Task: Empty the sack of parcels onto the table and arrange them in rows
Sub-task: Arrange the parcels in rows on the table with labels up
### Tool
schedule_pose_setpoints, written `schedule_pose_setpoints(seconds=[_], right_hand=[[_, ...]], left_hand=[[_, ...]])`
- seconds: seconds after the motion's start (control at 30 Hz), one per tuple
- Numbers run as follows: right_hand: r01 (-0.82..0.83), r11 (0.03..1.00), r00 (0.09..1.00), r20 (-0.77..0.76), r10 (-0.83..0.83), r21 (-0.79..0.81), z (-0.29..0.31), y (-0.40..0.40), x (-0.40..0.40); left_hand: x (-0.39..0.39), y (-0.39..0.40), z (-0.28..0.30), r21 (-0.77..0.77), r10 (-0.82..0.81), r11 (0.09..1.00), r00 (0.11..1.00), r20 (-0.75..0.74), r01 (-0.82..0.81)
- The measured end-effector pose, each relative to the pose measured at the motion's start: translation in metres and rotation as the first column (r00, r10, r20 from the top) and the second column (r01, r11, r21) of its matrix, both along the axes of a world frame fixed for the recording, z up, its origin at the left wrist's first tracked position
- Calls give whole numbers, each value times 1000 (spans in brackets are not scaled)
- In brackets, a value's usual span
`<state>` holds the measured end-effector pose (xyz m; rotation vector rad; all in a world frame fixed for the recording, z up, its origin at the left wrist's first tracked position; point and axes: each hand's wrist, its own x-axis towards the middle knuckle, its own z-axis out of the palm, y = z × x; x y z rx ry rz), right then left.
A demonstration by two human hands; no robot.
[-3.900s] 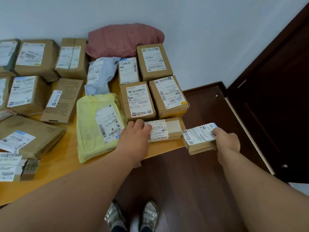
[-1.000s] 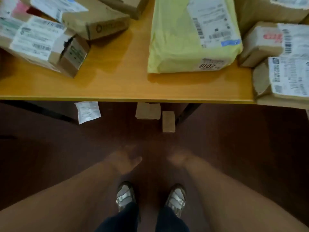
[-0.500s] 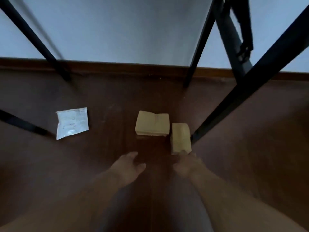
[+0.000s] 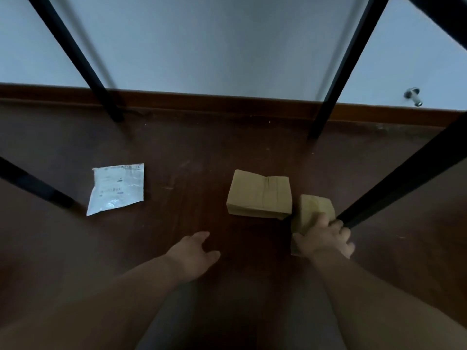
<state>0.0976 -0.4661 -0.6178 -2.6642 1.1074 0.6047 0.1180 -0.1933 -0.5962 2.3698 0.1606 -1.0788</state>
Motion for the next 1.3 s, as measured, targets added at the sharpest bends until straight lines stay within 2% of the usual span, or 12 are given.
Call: schedule_pose_setpoints(seconds=[0.13, 0.33, 0.47, 0.6, 0.67, 0.73, 0.77, 0.83, 0.9, 1.03, 1.2, 1.3], right_hand=[[77, 993, 997, -29, -75, 93, 0, -5, -10], [137, 812, 986, -158, -55, 568, 18, -25, -18], [88, 712, 948, -279, 155, 696, 33, -5, -7], [-33, 619, 938, -189, 290, 785, 35, 48, 24], [-130, 564, 920, -113, 376, 815, 31, 69, 36], [-184, 514, 942, 1, 335, 838, 25, 78, 51], [-235, 541, 955, 89, 282, 807, 22, 80, 62], [-359, 768, 932, 250, 263, 531, 15, 77, 87], [-387, 895, 916, 210, 343, 224, 6, 67, 103], [-440, 882, 892, -29, 451, 170, -9, 64, 93], [-665, 746, 736, 143, 662, -33, -8, 103, 74], [-625, 780, 780, 69, 622, 39, -13, 115, 83]], left_hand=[[4, 1, -14, -32, 87, 995, 994, -73, -89], [8, -28, -17, -174, 222, 950, 955, -199, -258], [4, -32, -16, -251, 312, 862, 851, -423, -441], [6, -20, -18, -313, 390, 742, 762, -518, -593], [10, -5, -23, -324, 476, 682, 734, -485, -656], [15, 12, -26, -329, 523, 662, 729, -441, -674], [16, 20, -26, -322, 532, 675, 740, -410, -664], [17, 35, -25, -307, 534, 707, 765, -360, -637], [16, 49, -26, -290, 528, 730, 780, -335, -619], [13, 74, -29, -283, 553, 712, 762, -337, -642], [12, 109, -33, -227, 578, 755, 788, -213, -615], [14, 133, -35, -160, 594, 780, 796, -113, -605]])
